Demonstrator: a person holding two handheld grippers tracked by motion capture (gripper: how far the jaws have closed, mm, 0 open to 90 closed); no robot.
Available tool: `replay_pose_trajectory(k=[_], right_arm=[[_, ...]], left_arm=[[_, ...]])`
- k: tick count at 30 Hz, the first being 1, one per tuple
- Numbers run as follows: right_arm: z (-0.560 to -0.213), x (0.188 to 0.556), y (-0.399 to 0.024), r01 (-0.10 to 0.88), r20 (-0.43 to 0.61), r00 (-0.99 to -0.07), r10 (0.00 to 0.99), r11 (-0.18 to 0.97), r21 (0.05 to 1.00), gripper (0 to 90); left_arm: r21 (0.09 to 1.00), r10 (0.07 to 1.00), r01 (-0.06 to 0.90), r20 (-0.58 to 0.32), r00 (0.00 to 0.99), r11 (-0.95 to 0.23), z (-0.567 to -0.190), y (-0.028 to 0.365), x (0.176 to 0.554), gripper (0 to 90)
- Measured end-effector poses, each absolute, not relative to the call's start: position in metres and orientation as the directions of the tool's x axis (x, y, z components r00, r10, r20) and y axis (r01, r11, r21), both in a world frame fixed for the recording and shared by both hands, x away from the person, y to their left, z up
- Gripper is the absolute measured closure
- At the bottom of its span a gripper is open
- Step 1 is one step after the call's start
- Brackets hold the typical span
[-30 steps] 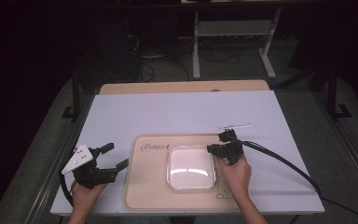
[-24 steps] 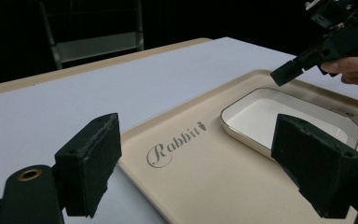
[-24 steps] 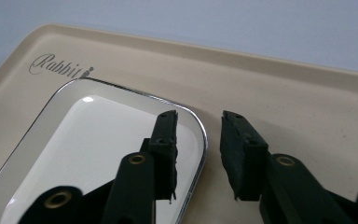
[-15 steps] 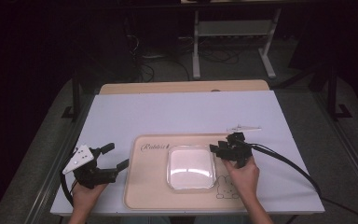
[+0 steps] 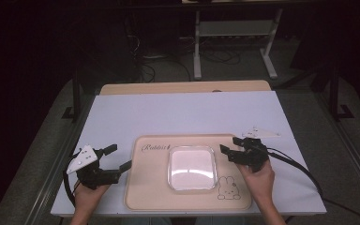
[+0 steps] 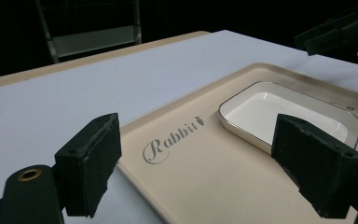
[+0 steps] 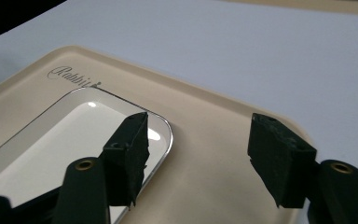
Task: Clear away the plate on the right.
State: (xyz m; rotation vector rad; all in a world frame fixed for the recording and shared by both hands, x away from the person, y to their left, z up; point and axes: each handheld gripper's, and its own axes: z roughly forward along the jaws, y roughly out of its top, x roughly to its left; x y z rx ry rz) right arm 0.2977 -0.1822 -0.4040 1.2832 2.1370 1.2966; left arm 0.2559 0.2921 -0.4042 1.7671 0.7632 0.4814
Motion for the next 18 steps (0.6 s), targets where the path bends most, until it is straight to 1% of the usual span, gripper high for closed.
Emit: replay_pose_trajectory(k=[5,10,13,17,18], right_arm=[[-0.4,0.288,-0.191,0.442,0.096,-0.577,0.811,0.211,0.872,29.9],[-0.401,0.284,-0.204,0.439,0.102,-0.575,0.812,0.201,0.875,26.9],[-0.403,0.278,-0.214,0.416,0.077,-0.565,0.821,0.203,0.886,25.6],[-0.402,0.275,-0.221,0.412,0.074,-0.563,0.823,0.202,0.888,25.1],[-0.402,0.272,-0.226,0.407,0.058,-0.555,0.83,0.21,0.889,24.9]], left_arm=[[0.945,0.702,0.258,-0.047,0.711,-0.199,-0.404,0.291,0.256,15.4],[0.943,0.701,0.261,-0.043,0.712,-0.207,-0.405,0.291,0.256,15.4],[0.943,0.701,0.259,-0.042,0.712,-0.207,-0.405,0.29,0.256,15.4],[0.943,0.699,0.256,-0.038,0.714,-0.211,-0.405,0.29,0.256,15.4],[0.944,0.699,0.256,-0.038,0.714,-0.21,-0.405,0.29,0.256,15.4]])
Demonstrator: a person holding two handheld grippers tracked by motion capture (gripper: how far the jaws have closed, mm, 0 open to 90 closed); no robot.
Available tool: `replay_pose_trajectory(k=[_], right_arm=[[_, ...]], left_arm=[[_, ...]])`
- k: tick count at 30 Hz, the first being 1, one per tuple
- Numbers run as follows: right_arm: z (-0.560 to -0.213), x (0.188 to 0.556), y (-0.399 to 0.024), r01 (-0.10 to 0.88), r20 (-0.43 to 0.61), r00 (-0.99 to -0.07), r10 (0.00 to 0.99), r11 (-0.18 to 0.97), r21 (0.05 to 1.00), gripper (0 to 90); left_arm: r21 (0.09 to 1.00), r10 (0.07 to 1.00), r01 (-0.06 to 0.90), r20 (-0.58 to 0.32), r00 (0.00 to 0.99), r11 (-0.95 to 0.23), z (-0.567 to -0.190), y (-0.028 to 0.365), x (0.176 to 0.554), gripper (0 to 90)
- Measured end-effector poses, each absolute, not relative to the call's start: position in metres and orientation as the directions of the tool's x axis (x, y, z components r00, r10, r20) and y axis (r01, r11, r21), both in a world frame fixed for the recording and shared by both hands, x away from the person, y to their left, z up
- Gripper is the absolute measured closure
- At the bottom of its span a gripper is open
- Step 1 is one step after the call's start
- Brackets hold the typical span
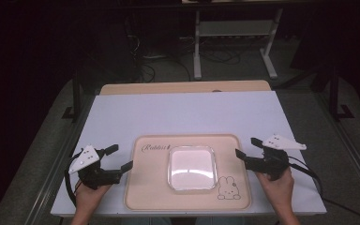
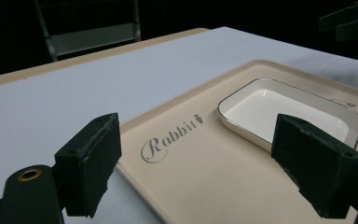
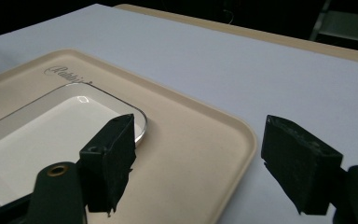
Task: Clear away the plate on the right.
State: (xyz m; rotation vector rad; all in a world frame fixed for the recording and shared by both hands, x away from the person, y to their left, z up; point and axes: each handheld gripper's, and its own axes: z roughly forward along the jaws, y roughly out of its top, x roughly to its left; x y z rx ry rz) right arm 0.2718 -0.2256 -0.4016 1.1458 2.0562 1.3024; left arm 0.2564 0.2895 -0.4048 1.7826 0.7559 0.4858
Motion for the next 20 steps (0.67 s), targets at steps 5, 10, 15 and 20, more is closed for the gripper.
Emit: replay_pose_trajectory(k=[5,10,15,20], right_arm=[[-0.402,0.267,-0.234,0.402,0.042,-0.554,0.832,0.223,0.888,24.7],[-0.406,0.26,-0.244,0.408,0.029,-0.543,0.839,0.233,0.883,23.6],[-0.409,0.253,-0.252,0.411,0.039,-0.537,0.843,0.221,0.884,22.6],[-0.41,0.251,-0.251,0.409,0.026,-0.534,0.845,0.232,0.883,22.3]], left_arm=[[0.942,0.698,0.258,-0.038,0.715,-0.213,-0.405,0.289,0.257,15.4],[0.941,0.697,0.26,-0.038,0.716,-0.215,-0.406,0.288,0.257,15.4],[0.94,0.695,0.263,-0.04,0.718,-0.217,-0.407,0.287,0.257,15.4],[0.941,0.694,0.259,-0.038,0.719,-0.217,-0.406,0.286,0.258,15.4]])
